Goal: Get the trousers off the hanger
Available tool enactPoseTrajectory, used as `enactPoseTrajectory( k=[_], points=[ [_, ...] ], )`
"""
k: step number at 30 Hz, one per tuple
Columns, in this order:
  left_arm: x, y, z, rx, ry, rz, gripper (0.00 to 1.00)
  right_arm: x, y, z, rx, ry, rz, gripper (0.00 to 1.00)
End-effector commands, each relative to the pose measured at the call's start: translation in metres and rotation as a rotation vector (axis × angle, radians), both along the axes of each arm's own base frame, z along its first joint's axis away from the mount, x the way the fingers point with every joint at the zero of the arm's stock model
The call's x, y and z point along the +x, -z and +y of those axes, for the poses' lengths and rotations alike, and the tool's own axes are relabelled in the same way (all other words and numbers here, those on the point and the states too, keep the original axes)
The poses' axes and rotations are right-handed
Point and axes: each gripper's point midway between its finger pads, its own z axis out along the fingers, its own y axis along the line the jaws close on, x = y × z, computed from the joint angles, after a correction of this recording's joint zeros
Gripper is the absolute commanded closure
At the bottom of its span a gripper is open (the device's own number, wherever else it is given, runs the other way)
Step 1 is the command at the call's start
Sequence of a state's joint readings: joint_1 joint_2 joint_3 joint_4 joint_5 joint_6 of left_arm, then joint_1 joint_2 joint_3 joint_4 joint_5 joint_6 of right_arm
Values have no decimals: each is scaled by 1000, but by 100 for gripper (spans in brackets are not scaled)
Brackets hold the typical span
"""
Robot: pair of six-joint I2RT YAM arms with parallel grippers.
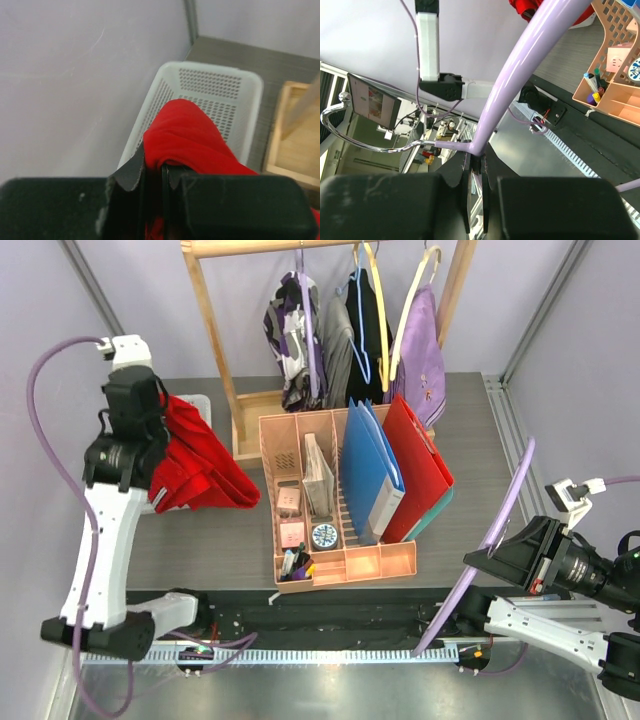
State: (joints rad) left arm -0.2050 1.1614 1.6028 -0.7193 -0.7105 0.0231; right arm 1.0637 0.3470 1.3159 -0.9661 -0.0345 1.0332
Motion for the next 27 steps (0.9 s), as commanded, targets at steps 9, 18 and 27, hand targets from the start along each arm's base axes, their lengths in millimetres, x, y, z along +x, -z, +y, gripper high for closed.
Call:
enactPoseTrajectory(
  k=[9,18,27],
  points=[
    [7,-27,80,-224,-302,-167,100,-4,-11,9,16,-46,-27,99],
    [-25,-60,84,-201,-329,-277,100,1,-2,25,-43,-68,-13,99],
    [19,-13,90,-181,-337,-174,100,6,3,32,-44,-59,9,99]
  ],
)
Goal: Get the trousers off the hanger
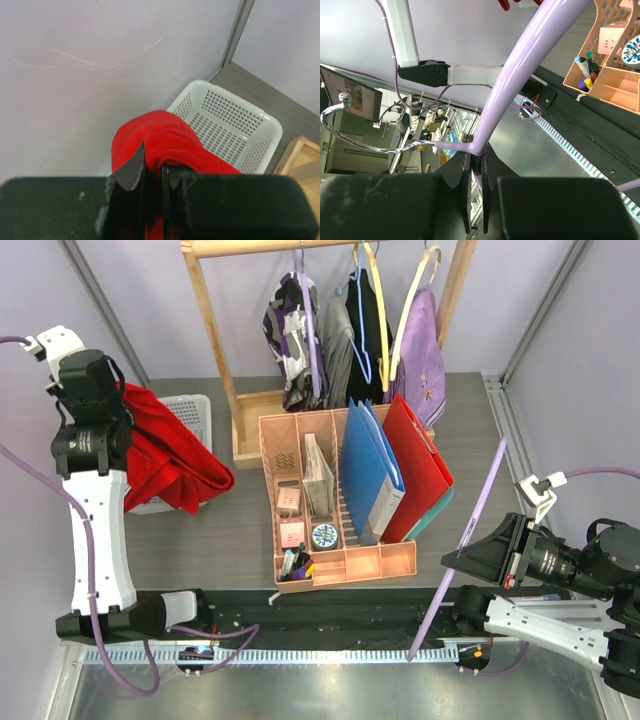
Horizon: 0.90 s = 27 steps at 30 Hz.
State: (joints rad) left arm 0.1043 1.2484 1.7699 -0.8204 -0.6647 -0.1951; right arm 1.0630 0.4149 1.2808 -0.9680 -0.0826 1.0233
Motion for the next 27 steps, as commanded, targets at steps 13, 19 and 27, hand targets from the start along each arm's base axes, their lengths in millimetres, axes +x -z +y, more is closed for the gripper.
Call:
enactPoseTrajectory(
  k=[13,19,27],
  points=[
    [155,143,39,-81,-80,183,100,10,-13,3,66,53,27,99],
    [155,206,64,-236,-198,254,100,17,2,12,25,66,56,99],
    [146,211,56,-282,-187,183,80,29,12,26,6,89,73,99]
  ],
)
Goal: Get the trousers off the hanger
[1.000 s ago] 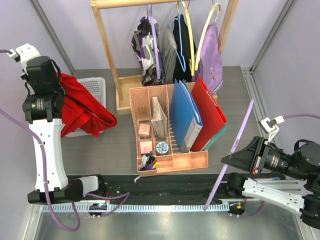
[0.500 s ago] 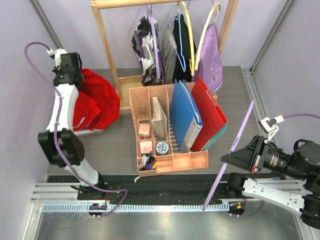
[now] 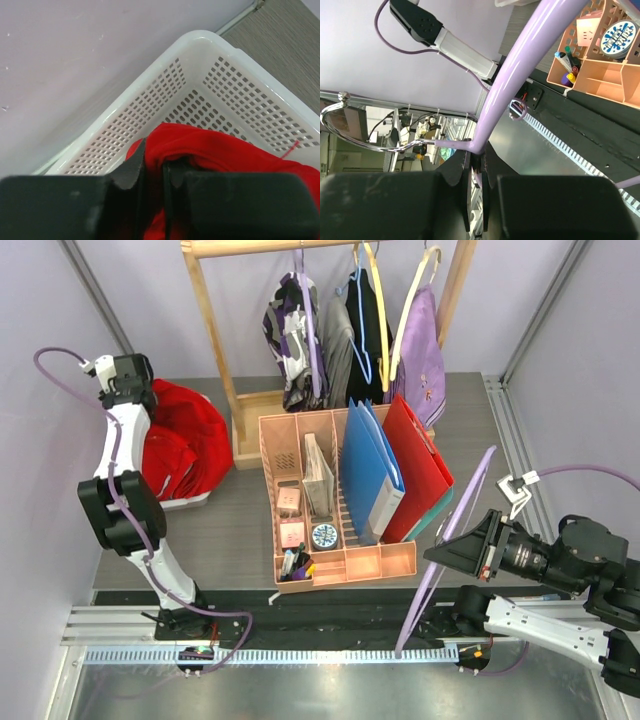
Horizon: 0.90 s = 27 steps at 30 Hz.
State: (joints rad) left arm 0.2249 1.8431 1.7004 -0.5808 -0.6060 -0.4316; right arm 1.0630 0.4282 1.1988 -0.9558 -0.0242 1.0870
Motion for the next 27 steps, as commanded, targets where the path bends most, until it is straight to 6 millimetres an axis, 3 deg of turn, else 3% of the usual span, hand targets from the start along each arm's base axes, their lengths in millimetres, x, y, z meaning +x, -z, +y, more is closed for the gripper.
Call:
enactPoseTrajectory(
  k=[1,7,11,13,18,22,23,26,27],
  points=[
    [-9,-10,-7,-54,-25,-60,68,19,-14,12,50,61,-27,99],
    [-17,-32,-32,-149,48,-167,24,35,-14,18,16,120,-38,99],
    [-34,-55,-49,-193,97,-224,13,42,-20,18,25,153,-48,99],
    [-48,-74,-51,-171,107,-265,2,43,-22,18,24,157,-55,99],
    [-68,-114,-58,-135,152,-326,0,42,-26,16,36,159,-60,99],
    [-79,-135,-84,-199,257,-380,0,41,-30,14,48,163,-61,99],
    [-84,-145,-94,-220,287,-417,0,42,-31,14,49,164,-61,99],
    [-83,-159,-158,-345,539,-490,0,43,-36,14,54,171,-63,99],
    [-92,-163,-179,-372,610,-514,2,43,-37,14,54,173,-65,99]
  ],
)
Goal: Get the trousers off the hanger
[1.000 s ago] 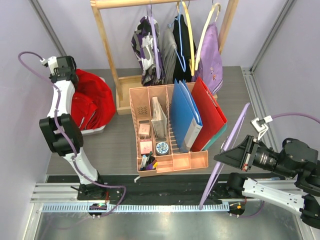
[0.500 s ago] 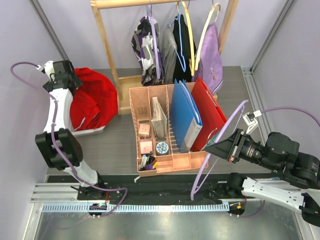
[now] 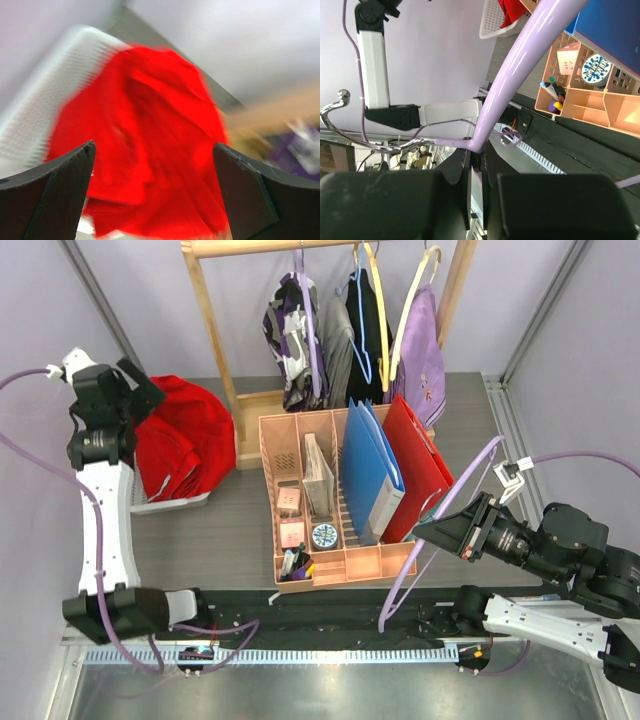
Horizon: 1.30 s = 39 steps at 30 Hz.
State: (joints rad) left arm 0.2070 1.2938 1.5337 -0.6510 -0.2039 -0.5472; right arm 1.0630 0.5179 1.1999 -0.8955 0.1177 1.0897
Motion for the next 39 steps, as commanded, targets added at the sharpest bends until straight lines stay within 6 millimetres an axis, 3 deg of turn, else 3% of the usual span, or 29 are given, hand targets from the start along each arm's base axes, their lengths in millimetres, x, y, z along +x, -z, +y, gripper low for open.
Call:
enactPoseTrajectory(
  k=[1,3,4,6,7,9,11,12,13,16,21,27,32,39],
  points=[
    [-12,-38,-123,-115,471,-183,3,7,-39,-2,91,38,-67,99],
    [-30,-53,-168,-128,608,-252,4,9,-42,-3,94,48,-68,99],
    [-43,-51,-207,-154,739,-256,4,11,-42,-3,94,58,-70,99],
    [-59,-65,-239,-208,855,-311,9,12,-44,-5,100,70,-70,99],
    [-77,-71,-261,-235,947,-326,10,14,-45,-7,104,86,-70,99],
    [-96,-81,-276,-262,1025,-361,13,16,-44,-9,105,101,-71,99],
    [-132,-92,-296,-310,1169,-420,13,17,-45,-12,109,118,-74,99],
    [-143,-110,-302,-314,1230,-513,13,18,-45,-13,110,123,-75,99],
    [-168,-120,-311,-364,1305,-550,13,18,-46,-15,115,127,-77,99],
    [-209,-120,-336,-393,1491,-577,12,18,-45,-17,118,136,-76,99],
    [-254,-113,-368,-387,1679,-574,11,18,-46,-22,138,151,-71,99],
    [-278,-98,-412,-397,1839,-491,11,17,-48,-23,148,153,-64,99],
    [-285,-94,-425,-410,1859,-464,12,15,-50,-23,160,147,-56,99],
    [-312,-93,-447,-479,2004,-442,12,13,-54,-24,166,140,-60,99]
  ],
)
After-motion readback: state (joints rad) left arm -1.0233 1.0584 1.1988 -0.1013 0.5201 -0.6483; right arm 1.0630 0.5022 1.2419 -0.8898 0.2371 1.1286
